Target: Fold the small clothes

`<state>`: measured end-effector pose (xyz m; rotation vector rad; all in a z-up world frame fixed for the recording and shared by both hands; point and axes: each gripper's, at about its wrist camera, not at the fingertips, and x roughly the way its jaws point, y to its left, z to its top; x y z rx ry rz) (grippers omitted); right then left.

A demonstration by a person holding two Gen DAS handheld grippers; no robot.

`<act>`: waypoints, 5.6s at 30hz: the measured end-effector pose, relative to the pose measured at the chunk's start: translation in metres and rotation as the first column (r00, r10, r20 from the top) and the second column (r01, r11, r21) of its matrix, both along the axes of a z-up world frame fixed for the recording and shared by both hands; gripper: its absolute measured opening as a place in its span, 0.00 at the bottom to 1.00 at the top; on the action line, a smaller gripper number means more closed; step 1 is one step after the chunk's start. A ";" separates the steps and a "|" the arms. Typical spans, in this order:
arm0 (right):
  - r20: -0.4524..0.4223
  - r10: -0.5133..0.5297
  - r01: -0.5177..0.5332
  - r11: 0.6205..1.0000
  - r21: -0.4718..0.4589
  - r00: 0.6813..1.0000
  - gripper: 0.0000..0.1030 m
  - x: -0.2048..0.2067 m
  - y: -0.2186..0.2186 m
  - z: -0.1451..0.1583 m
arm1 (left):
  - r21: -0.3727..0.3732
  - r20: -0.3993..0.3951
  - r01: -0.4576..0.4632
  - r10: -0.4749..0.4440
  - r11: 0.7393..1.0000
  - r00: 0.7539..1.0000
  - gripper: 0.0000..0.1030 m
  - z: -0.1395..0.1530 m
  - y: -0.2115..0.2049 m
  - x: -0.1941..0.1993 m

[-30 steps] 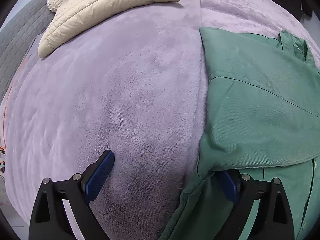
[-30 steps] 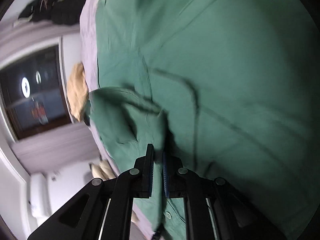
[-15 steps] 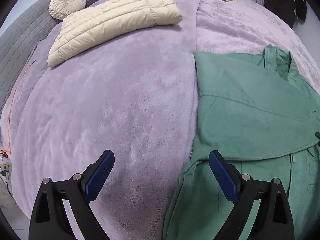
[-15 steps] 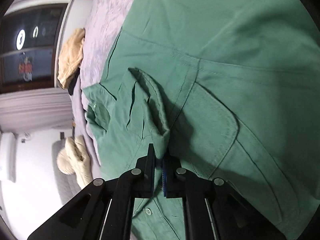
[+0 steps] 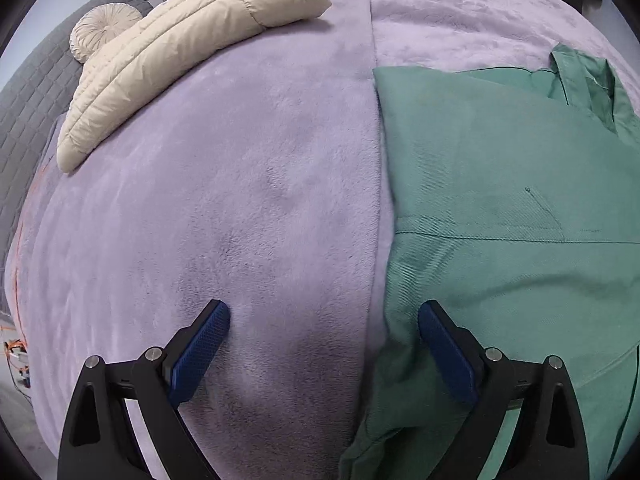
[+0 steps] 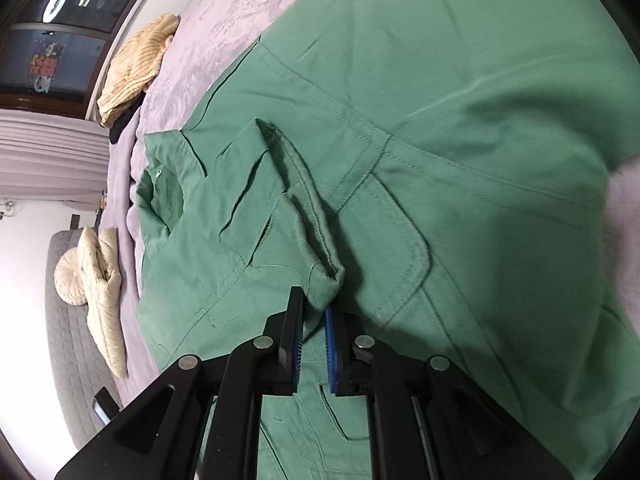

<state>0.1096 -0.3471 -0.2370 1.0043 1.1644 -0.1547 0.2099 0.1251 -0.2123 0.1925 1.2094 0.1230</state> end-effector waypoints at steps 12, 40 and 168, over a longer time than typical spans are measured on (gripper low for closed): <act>-0.050 -0.030 0.032 0.999 0.043 0.998 0.35 -0.067 -0.025 0.028 | -0.035 -0.048 0.037 -0.038 0.999 0.998 0.94 0.041 -0.027 -0.025; -0.020 -0.279 0.280 0.959 0.050 0.960 0.44 -0.158 -0.175 0.057 | -0.174 -0.146 0.336 -0.362 0.926 0.921 0.94 0.062 -0.261 -0.083; 0.099 -0.177 0.160 0.975 0.155 0.979 0.40 -0.034 -0.073 0.020 | -0.466 -0.161 0.027 -0.115 0.884 0.980 0.39 0.014 -0.122 0.004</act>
